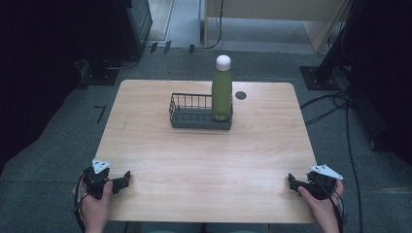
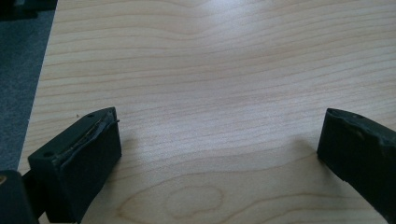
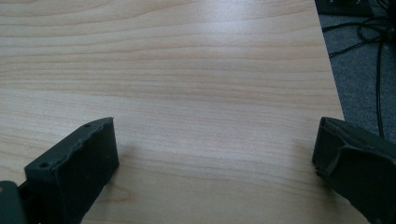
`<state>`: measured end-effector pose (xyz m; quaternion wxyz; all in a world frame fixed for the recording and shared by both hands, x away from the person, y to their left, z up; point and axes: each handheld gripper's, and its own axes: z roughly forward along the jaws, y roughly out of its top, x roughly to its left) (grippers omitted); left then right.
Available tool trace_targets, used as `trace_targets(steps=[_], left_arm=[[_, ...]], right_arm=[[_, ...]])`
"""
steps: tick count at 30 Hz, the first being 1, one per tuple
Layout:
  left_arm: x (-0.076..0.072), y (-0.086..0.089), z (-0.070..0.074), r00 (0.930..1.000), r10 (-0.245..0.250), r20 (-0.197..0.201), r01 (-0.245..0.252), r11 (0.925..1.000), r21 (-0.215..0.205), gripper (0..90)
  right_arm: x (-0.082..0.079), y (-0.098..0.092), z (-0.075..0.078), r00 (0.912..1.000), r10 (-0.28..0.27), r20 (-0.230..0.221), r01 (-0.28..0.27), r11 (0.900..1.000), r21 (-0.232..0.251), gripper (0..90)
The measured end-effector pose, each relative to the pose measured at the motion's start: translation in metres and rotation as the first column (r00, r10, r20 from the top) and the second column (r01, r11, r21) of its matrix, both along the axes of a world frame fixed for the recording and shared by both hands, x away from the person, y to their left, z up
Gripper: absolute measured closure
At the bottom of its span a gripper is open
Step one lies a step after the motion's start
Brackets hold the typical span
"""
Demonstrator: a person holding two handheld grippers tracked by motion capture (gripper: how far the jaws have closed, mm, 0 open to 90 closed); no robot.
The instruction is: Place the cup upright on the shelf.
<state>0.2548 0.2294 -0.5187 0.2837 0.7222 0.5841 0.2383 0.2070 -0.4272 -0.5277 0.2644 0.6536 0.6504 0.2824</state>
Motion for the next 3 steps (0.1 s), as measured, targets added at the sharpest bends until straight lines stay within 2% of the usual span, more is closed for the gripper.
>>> trace_targets(steps=[3], left_arm=[[0.0,0.0,0.0,1.0,0.0,0.0,0.0,1.0,0.0,0.1]], right_arm=[[0.0,0.0,0.0,1.0,0.001,0.001,-0.001,1.0,-0.001,0.0]])
